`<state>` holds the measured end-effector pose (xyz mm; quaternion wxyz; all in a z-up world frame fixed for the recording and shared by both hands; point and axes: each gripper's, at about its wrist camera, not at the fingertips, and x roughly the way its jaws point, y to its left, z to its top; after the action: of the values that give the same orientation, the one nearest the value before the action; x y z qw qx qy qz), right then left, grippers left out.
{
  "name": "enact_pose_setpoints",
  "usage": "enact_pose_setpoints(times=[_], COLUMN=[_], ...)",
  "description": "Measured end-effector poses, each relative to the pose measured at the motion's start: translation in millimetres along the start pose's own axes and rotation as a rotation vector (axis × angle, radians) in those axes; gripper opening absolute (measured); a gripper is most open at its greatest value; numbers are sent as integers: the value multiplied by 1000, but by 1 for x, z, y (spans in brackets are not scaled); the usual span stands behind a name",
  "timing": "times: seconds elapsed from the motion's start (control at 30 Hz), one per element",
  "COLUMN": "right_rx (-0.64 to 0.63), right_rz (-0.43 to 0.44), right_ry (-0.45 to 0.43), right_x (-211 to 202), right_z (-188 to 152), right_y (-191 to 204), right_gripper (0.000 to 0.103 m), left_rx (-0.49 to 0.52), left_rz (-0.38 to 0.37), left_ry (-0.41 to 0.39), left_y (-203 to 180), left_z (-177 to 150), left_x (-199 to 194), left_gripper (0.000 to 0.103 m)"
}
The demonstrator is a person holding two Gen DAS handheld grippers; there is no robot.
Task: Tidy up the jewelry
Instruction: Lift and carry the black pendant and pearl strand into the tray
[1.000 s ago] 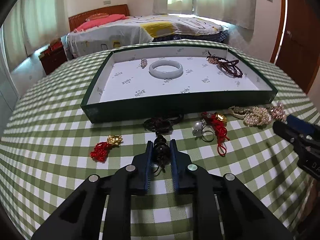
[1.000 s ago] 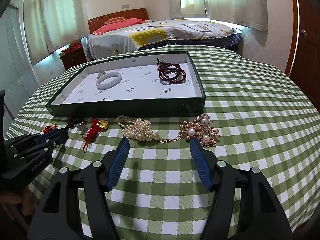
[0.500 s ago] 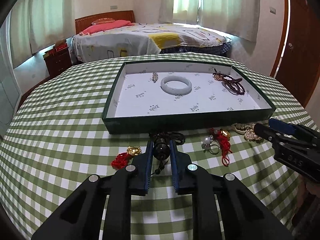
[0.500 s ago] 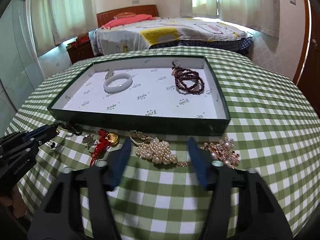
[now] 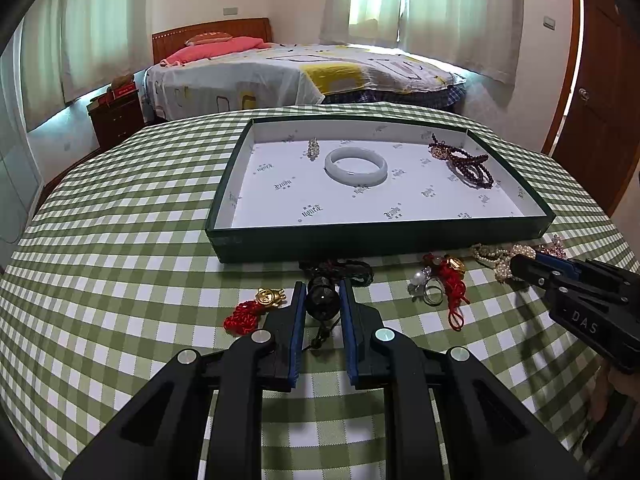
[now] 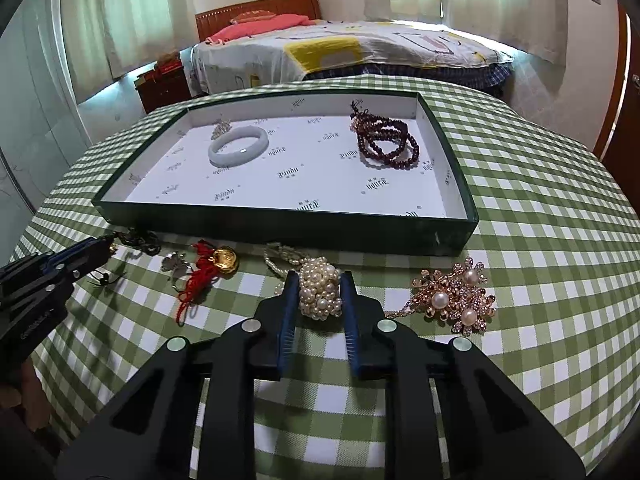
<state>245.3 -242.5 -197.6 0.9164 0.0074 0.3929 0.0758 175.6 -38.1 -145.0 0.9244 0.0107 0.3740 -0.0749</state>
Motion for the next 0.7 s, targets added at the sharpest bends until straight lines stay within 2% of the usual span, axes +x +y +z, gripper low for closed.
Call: enact_pose_setpoints(times=[0.7], right_rx=[27], right_rz=[17], right_ry=[-95], right_x=[-47], right_z=[-1], right_y=[-7], right_gripper=[20], left_rx=[1], left_rz=[0], left_ry=[-36], left_y=[2], left_z=[4], left_x=[-15], left_gripper=[18])
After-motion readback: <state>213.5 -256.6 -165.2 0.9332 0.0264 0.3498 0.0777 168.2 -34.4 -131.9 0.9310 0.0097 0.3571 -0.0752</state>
